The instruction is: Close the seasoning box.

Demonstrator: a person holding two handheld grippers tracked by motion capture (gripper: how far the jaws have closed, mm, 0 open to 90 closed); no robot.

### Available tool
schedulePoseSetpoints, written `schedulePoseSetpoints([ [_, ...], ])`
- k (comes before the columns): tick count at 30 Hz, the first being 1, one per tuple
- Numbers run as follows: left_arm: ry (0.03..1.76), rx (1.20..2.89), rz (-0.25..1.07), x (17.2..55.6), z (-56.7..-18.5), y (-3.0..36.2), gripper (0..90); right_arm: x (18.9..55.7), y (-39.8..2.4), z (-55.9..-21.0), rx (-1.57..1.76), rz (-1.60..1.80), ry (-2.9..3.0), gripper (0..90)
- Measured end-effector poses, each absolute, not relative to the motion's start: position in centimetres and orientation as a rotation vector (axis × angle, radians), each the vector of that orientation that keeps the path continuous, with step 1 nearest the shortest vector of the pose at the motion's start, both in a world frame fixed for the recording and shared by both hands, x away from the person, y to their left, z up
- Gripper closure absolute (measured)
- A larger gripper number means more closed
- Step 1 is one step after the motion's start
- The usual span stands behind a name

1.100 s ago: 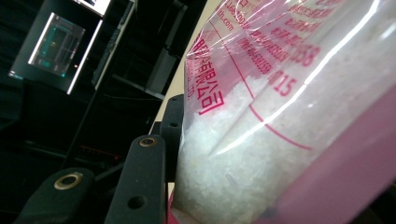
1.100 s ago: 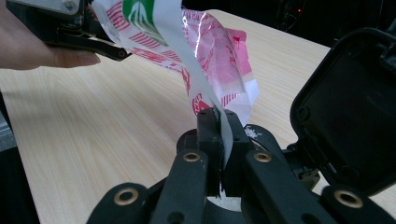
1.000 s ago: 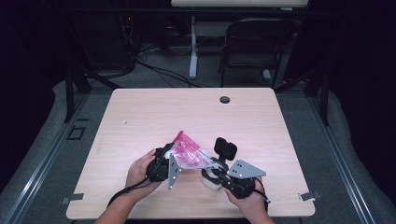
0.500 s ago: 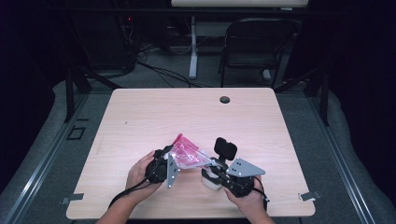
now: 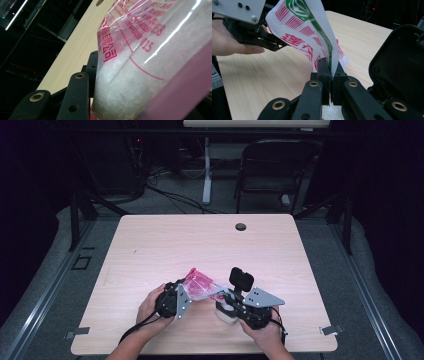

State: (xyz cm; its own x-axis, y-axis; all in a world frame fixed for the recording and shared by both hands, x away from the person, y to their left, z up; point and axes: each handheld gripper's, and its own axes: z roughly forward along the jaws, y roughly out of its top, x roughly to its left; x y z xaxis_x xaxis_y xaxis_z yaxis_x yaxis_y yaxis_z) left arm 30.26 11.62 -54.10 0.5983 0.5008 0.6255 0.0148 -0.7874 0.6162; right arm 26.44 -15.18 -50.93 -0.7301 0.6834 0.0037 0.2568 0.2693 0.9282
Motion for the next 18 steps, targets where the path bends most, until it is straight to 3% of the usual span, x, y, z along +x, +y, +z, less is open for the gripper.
schedulePoseSetpoints([
  [18, 0.47, 2.244, 1.01, 30.53, -54.2, 11.77, 66.8, 26.47, -15.03, -50.9, 0.844, 1.459, 2.162, 87.9],
])
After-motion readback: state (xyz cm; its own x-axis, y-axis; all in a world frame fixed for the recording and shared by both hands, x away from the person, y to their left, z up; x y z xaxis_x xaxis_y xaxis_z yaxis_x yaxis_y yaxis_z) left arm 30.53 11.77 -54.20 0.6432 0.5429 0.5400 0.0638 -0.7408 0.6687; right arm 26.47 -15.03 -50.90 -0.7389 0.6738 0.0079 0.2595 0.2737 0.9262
